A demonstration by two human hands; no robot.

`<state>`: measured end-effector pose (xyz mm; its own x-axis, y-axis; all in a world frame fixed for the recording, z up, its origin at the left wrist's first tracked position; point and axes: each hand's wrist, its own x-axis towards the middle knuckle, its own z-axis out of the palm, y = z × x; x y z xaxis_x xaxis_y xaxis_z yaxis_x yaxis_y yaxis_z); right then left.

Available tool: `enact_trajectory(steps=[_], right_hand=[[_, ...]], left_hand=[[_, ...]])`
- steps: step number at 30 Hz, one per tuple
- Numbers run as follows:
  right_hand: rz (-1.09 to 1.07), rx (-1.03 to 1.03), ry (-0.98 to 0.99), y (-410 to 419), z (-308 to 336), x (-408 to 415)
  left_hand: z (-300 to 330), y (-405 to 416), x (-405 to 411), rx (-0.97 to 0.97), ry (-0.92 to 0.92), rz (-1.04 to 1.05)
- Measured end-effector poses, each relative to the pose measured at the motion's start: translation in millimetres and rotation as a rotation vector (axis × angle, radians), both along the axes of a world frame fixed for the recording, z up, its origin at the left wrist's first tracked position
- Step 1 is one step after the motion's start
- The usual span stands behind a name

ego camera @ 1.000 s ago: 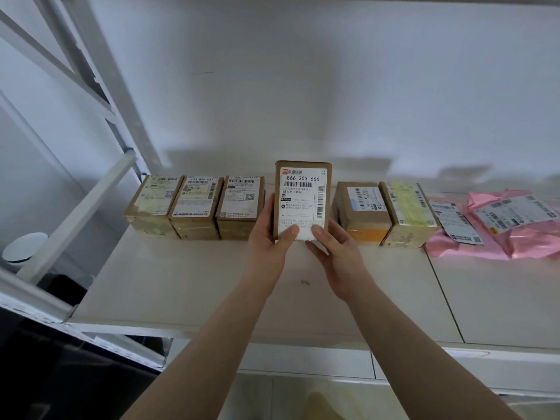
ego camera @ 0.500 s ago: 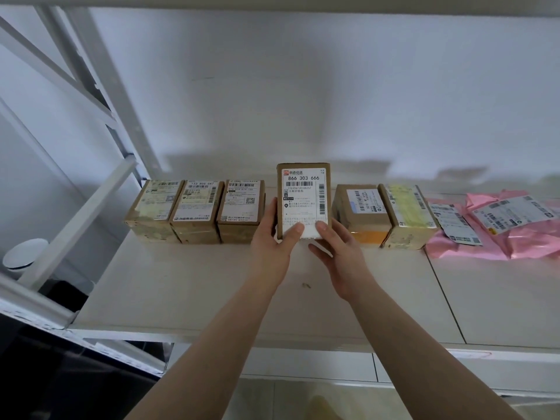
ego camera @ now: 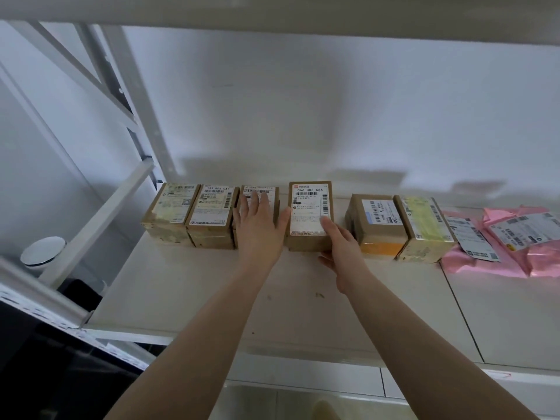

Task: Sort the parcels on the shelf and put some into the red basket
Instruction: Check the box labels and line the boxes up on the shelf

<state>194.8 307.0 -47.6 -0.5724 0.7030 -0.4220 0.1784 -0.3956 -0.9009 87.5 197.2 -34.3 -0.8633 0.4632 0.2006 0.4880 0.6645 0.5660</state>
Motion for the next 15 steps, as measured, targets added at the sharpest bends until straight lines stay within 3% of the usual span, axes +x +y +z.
enact_trajectory(steps=[4, 15], right_hand=[[0.013, 0.041, -0.051, -1, -2, -16], [0.052, 0.200, -0.236, -6, -11, -36]], left_hand=[[-6, 2, -16, -0.191, 0.066, -0.007], [-26, 0, -24, -0.251, 0.141, -0.028]])
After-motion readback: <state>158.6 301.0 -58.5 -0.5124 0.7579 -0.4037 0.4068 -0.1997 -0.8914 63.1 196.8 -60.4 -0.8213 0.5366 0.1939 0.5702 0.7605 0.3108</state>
